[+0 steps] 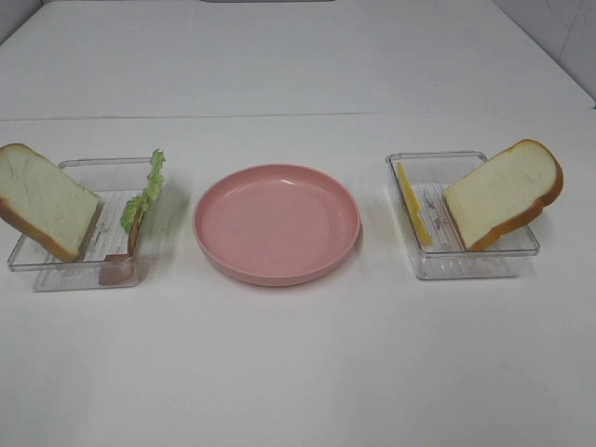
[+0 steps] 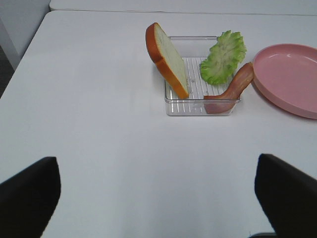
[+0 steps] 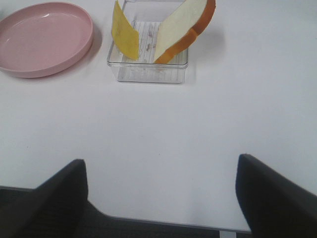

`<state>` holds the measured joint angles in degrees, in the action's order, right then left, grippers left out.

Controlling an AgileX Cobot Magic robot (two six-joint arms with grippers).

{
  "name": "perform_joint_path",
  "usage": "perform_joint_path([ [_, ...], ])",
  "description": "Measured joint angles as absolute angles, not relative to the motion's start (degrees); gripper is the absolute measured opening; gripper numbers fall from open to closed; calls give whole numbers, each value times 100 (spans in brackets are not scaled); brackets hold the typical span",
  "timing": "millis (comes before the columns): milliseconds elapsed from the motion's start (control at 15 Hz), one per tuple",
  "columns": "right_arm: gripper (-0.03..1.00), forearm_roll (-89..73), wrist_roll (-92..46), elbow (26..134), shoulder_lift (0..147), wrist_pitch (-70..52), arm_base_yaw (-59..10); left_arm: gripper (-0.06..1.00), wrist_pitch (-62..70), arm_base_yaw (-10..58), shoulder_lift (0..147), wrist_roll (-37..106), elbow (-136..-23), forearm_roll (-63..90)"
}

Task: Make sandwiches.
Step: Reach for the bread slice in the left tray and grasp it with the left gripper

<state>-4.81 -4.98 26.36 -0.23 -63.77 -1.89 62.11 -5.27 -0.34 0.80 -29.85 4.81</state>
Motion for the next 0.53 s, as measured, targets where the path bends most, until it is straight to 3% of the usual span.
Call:
perform_joint_path([
  [533, 80, -481, -498, 2636, -23, -6377, -189, 99, 6211, -527, -34, 80, -2985, 481],
])
